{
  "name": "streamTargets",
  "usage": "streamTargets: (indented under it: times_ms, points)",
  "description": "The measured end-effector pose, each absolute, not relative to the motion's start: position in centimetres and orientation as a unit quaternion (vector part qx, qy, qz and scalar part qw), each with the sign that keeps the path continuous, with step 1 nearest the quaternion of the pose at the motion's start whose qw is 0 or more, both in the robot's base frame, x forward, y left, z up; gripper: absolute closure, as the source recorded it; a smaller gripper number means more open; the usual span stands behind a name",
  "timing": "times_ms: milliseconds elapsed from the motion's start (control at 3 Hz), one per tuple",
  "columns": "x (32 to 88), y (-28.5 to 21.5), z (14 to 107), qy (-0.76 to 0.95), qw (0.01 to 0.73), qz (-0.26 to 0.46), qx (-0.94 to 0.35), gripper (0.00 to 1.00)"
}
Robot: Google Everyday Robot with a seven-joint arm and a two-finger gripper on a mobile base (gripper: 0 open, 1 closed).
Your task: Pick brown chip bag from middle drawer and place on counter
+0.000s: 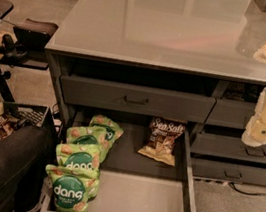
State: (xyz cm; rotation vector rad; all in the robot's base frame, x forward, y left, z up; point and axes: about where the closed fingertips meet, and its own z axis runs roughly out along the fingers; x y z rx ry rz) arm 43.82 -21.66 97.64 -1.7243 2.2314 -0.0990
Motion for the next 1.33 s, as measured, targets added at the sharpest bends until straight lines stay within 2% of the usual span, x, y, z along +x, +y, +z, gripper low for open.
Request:
streamTargets:
  times_ms: [333,1333]
  points:
    - [43.8,-21.7,97.6,0.781,0.159,-0.035,-0.603,0.00]
    - [46.3,-17.7,78.9,0.787,0.143,0.114,-0.589,0.00]
